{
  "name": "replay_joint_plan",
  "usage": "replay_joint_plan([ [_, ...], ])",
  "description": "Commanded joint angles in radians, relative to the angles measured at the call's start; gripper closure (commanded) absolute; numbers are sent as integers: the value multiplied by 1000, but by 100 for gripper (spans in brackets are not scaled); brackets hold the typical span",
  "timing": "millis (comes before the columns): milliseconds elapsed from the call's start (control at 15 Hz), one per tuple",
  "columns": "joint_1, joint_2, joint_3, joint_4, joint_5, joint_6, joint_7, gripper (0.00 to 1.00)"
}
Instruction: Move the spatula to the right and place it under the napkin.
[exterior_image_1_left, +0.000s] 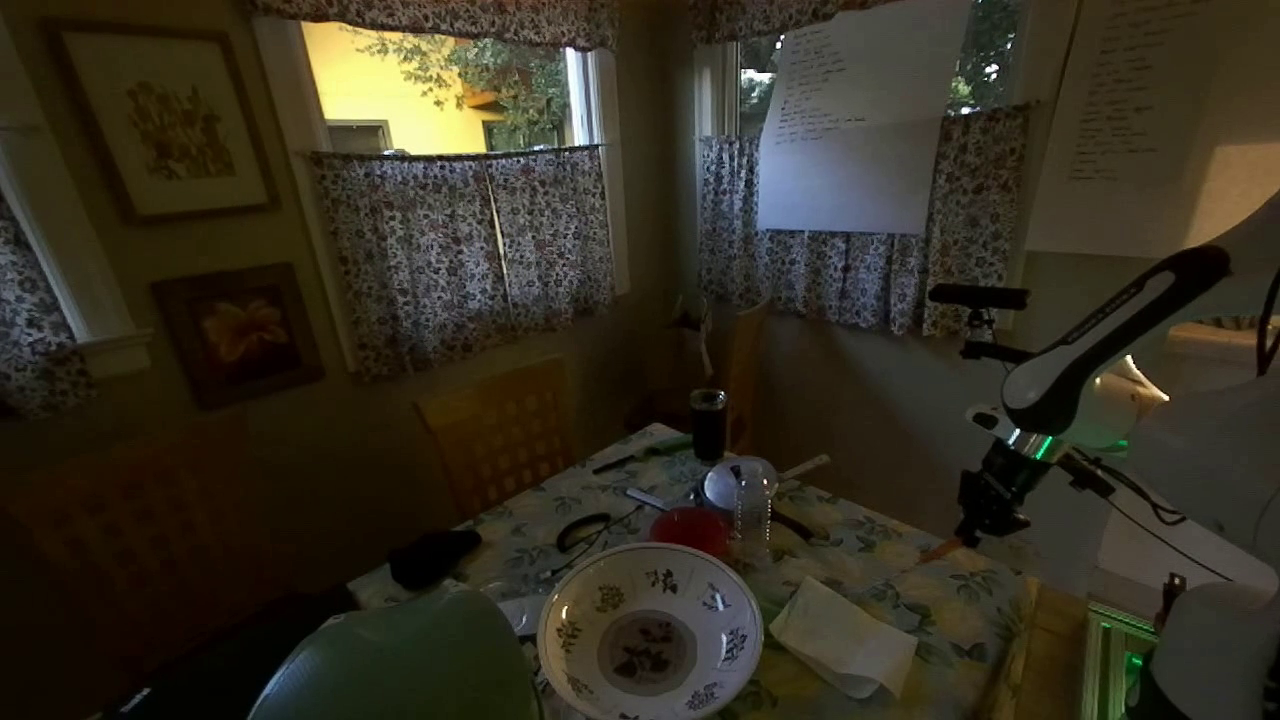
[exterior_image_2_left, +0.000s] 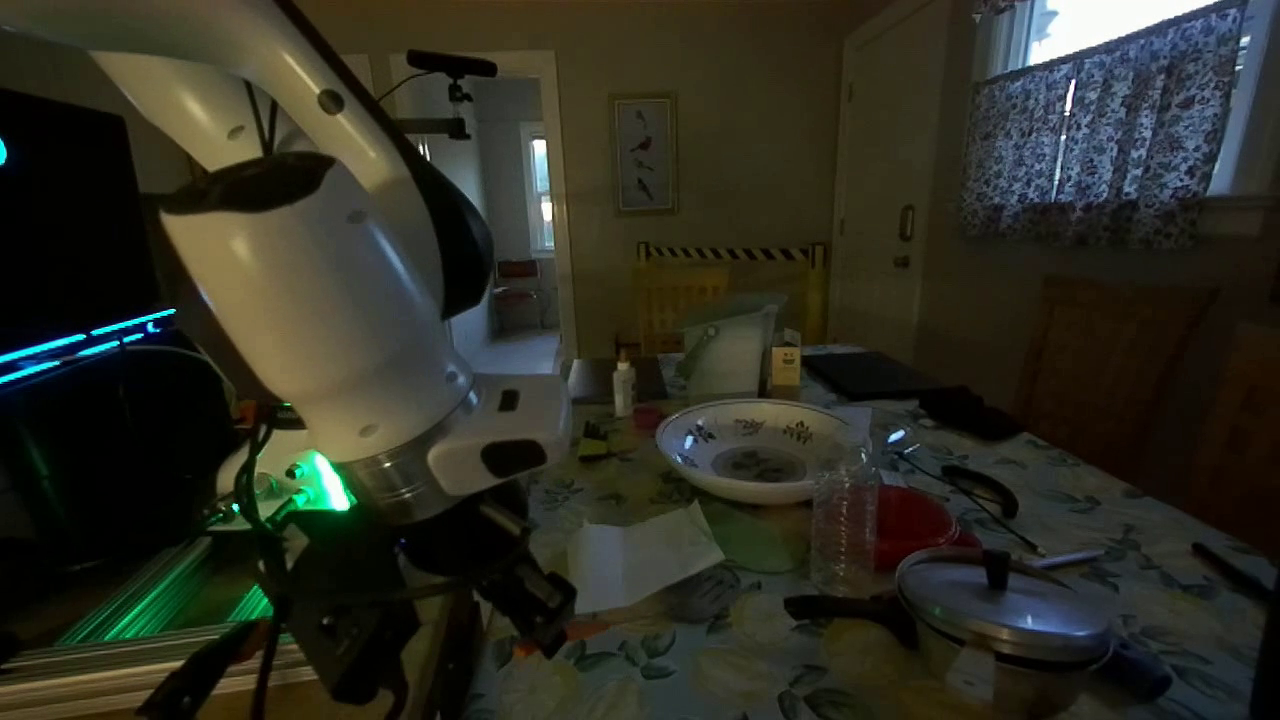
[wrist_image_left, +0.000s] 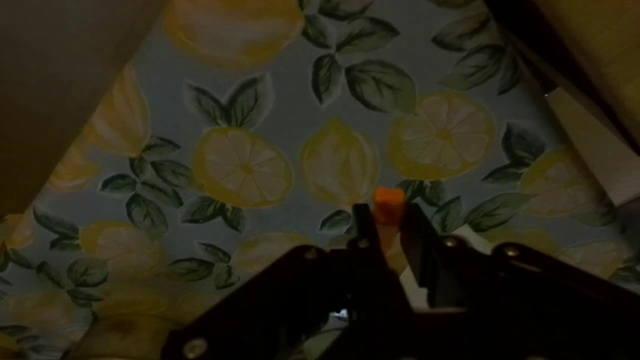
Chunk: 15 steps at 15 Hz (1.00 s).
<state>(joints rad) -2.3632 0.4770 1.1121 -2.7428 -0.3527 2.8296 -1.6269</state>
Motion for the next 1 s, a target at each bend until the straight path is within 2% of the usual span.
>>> replay_joint_plan([
  [0, 179, -114, -100, 0, 39, -8, 50, 95],
  [67, 207, -119, -121, -1, -41, -14, 126, 95],
  [467, 578, -257, -320, -10, -170, -10, 419, 95],
  [667, 735, -290, -444, -3, -303, -38, 589, 95],
  [933, 857, -306, -581, 18, -566, -61, 844, 95],
])
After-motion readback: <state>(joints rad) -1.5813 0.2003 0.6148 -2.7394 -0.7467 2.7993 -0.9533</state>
